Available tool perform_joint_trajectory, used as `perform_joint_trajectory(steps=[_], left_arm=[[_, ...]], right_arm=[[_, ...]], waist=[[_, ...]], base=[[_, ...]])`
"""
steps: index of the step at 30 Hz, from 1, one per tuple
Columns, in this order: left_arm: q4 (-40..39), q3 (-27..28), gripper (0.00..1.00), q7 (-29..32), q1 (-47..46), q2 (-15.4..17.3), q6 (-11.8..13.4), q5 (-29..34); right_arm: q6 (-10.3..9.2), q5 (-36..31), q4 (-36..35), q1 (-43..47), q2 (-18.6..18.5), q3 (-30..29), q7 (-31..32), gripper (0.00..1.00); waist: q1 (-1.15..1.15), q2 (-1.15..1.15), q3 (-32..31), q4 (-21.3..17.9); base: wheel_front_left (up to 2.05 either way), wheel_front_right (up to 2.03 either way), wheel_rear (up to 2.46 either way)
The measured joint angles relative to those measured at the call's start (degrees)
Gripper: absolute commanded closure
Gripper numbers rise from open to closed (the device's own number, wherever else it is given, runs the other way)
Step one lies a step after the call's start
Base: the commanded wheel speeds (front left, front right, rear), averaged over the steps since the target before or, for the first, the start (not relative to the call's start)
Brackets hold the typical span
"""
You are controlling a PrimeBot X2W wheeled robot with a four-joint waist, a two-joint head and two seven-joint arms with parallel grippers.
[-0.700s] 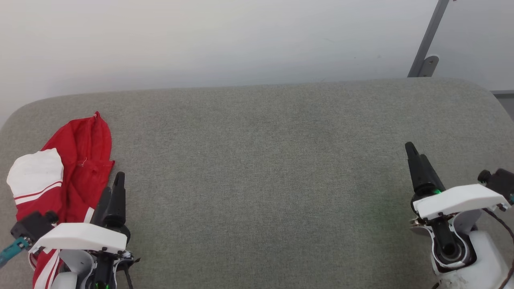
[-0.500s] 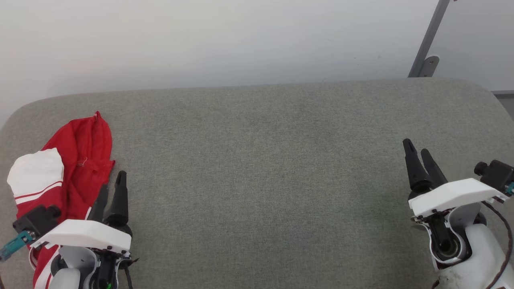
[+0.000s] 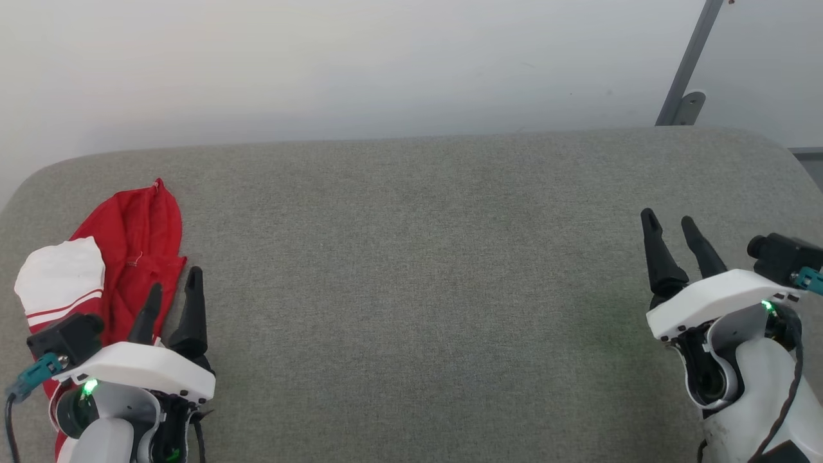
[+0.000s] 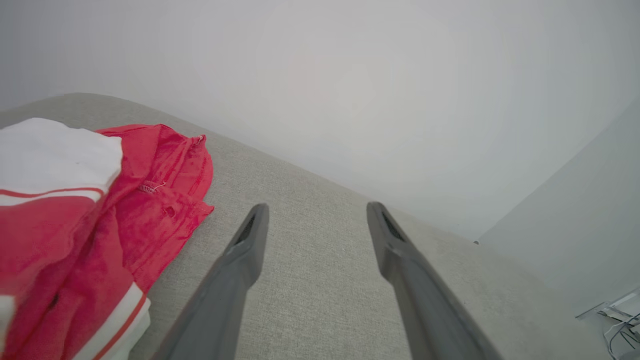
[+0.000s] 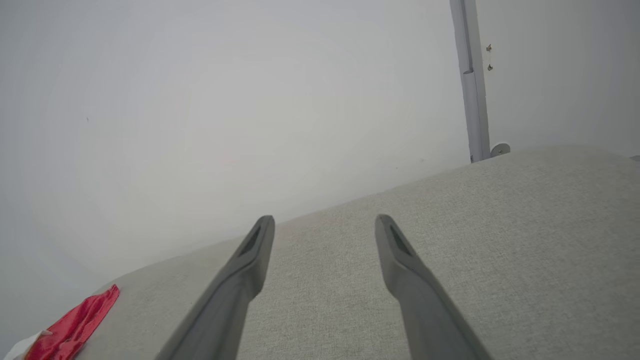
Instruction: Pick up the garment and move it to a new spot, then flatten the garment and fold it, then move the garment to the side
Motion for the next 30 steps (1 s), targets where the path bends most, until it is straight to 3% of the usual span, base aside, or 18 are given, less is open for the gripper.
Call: perform_joint_trajectory(steps=[14, 30], left_arm=[[0.75, -1.08, 0.0, -2.14, -0.23, 1.14, 0.02, 8.89], [3.47, -0.71, 0.0, -4.64, -1.24, 1.51, -0.76, 17.37]], right_arm=[[0.0, -9.5, 1.54, -0.27, -0.22, 0.78, -2.08, 0.0], [0.0, -14.95, 1.54, 0.18, 0.01, 0.45, -4.61, 0.0]], waist=[[0.0, 0.0, -0.19, 0.1], [0.0, 0.0, -0.17, 0.23]], base=[[0.0, 0.0, 0.0], [0.0, 0.0, 0.0]])
